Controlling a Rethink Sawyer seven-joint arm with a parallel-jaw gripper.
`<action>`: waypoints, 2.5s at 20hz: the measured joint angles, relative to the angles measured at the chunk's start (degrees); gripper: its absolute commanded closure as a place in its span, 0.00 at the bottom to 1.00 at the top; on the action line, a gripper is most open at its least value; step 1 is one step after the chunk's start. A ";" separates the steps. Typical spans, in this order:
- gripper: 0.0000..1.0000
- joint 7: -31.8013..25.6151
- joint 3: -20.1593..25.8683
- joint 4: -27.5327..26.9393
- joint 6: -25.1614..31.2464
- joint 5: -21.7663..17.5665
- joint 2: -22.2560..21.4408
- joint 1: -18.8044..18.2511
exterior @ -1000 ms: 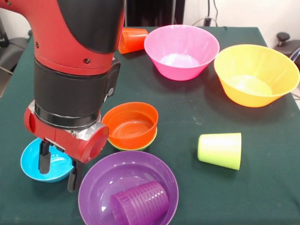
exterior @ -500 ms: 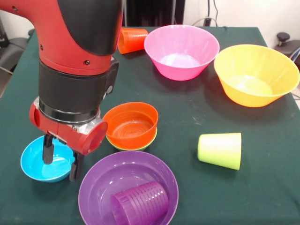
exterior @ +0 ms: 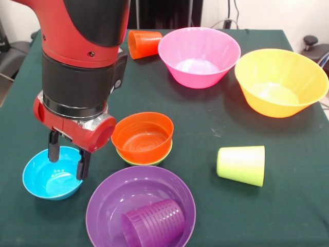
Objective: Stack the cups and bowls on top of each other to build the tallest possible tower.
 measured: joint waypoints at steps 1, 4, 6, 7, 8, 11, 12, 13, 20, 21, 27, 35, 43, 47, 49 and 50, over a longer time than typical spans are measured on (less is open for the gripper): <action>0.00 0.00 0.00 0.21 -0.30 -0.04 -0.08 0.02; 0.00 0.00 0.00 0.32 -0.89 -0.13 -0.12 0.10; 0.00 0.00 0.00 0.32 -0.99 -0.25 -0.12 0.27; 0.00 0.00 0.00 0.32 -0.99 -0.26 -0.11 0.38; 0.00 0.00 0.00 0.32 -0.99 -0.28 -0.11 0.52; 0.00 0.00 0.00 0.32 -0.99 -0.30 -0.12 0.84; 0.00 0.00 0.00 0.32 -1.00 -0.30 -0.12 1.04; 0.00 0.00 0.00 0.33 -1.02 -0.30 -0.12 1.18; 0.00 0.00 0.01 1.00 -3.15 -0.49 -0.14 2.25; 0.00 0.00 0.01 1.05 -3.32 -0.49 -0.14 2.28; 0.00 0.00 0.25 2.03 -7.20 -0.68 -0.09 2.23; 0.00 0.00 1.34 2.64 -11.31 -0.87 0.61 1.40; 0.00 0.00 1.45 3.60 -12.07 -0.94 0.96 1.03; 0.00 0.00 1.45 4.36 -12.07 -1.02 0.89 1.03; 0.00 0.00 1.46 4.58 -12.07 -1.04 0.88 1.03; 0.00 0.00 1.46 5.05 -12.07 -1.04 0.76 1.03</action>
